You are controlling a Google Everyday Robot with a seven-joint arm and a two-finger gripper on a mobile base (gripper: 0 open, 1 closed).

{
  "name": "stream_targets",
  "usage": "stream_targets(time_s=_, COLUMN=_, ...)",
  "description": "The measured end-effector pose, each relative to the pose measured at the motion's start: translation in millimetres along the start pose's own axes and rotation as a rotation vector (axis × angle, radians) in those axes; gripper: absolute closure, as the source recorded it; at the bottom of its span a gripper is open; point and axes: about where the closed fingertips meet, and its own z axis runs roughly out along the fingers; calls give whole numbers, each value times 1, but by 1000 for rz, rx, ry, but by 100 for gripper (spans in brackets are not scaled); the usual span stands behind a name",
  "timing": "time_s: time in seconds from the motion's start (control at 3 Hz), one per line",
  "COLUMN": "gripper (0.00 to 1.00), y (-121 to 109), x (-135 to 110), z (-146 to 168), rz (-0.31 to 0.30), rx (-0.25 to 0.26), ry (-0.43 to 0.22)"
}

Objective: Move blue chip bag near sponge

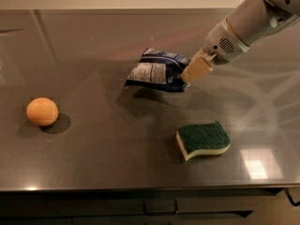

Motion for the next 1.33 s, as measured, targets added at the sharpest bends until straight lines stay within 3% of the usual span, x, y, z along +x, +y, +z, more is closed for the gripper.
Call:
stream_targets(time_s=1.0, gripper=100, y=35, x=55, z=-44, rz=123, rx=20, ry=89)
stream_targets(time_s=1.33, gripper=82, y=47, x=68, z=-55, rz=136, rx=18, ry=120)
